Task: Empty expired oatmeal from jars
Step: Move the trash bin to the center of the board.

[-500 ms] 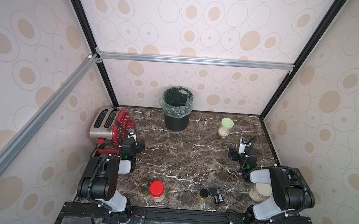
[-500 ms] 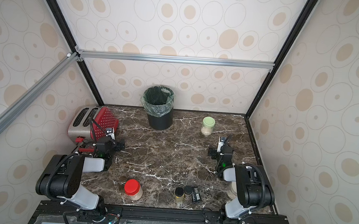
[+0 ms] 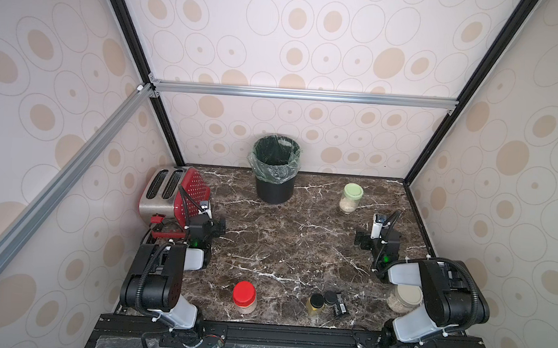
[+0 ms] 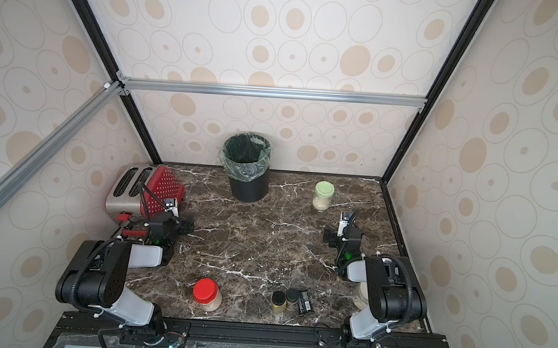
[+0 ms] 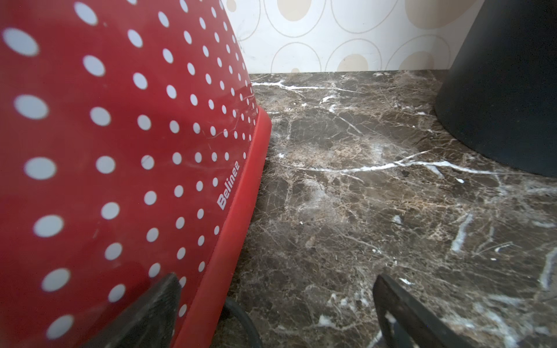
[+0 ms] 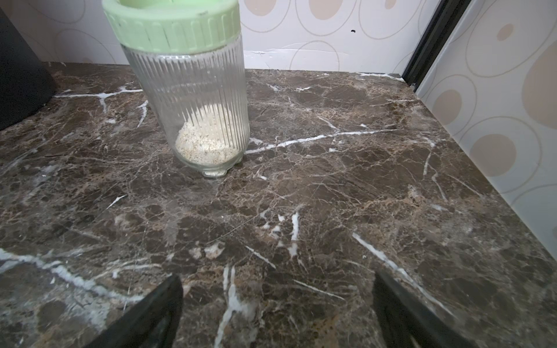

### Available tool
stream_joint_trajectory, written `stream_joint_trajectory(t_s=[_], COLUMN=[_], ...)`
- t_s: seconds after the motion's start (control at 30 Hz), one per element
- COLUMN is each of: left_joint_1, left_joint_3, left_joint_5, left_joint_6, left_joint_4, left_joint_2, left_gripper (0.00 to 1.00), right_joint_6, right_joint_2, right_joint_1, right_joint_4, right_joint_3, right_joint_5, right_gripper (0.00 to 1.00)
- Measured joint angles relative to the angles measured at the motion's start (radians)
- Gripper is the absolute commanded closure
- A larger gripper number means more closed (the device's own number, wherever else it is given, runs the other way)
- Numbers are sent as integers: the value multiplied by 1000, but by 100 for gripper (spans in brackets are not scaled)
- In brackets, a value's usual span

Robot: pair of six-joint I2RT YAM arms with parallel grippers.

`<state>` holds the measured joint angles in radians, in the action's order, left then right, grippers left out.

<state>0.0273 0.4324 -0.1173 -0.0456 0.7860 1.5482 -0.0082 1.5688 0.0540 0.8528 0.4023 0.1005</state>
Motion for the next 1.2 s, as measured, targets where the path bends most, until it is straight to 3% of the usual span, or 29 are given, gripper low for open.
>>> stream_joint_trajectory(t_s=[0.43, 0.53, 0.63, 0.77, 0.93, 1.03, 1.2], left_joint_1=[0, -15, -57, -105, -112, -121, -186], left_joint_3=[-1, -7, 25, 235, 577, 703, 869], left_joint_5=[0, -46, -117, -138, -66, -1, 69], left_joint_6=[0, 0, 8, -49, -200, -288, -362], left_joint_4=[4, -19, -164, -454, -765, -849, -948], left_joint_2=[0, -31, -141, -249, -234, -166, 22], left_gripper=[1, 1, 1, 1, 1, 1, 1], right_joint_6=[0, -4, 5, 95, 154, 177, 211], right_joint_2=[-8, -95, -256, -444, -530, -460, -206], right_joint_1=[2, 21, 75, 130, 243, 304, 335], right_joint_4=[14, -25, -152, -396, -544, -655, -845], right_joint_3=[-10, -38, -15, 129, 274, 385, 684], right_joint_5=[11, 60, 125, 141, 119, 74, -65], right_gripper=[0, 0, 0, 0, 0, 0, 0])
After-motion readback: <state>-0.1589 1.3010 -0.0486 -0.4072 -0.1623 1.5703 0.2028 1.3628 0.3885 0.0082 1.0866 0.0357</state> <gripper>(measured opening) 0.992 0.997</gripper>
